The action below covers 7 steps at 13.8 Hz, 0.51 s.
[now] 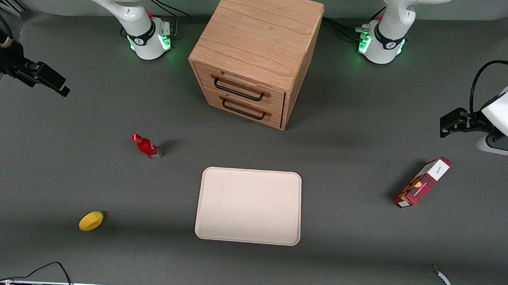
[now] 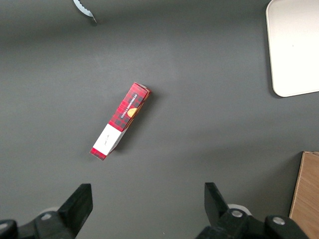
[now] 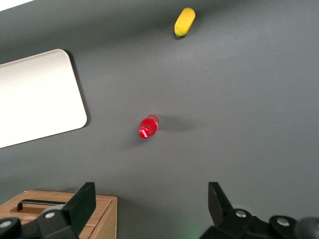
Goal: Place coke bottle on tray
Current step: 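Move the open right gripper down to the red Coca-Cola bottle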
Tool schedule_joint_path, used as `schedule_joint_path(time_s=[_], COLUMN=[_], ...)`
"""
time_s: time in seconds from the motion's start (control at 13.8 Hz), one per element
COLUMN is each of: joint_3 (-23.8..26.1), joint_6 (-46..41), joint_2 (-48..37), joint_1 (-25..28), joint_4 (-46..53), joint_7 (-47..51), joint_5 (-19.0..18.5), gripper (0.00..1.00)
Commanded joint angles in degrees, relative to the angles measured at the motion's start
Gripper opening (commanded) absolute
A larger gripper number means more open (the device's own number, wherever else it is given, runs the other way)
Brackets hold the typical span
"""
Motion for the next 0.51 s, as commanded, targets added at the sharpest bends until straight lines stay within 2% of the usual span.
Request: schedule_joint_path(time_s=[0.0,0.29,0.43], joint_3=[-0.54,0.16,0.43], joint_6=[-2.85,-2.52,4.22], joint_2=[1.34,1.43,1.25], joint_1=[0.7,0.88,1.31], joint_4=[2.4,-1.0,-8.1], joint_7=[0.08,-0.54,-0.98], joint_5=[0.83,1.35,1.45], gripper=[1.0,1.0,1.0])
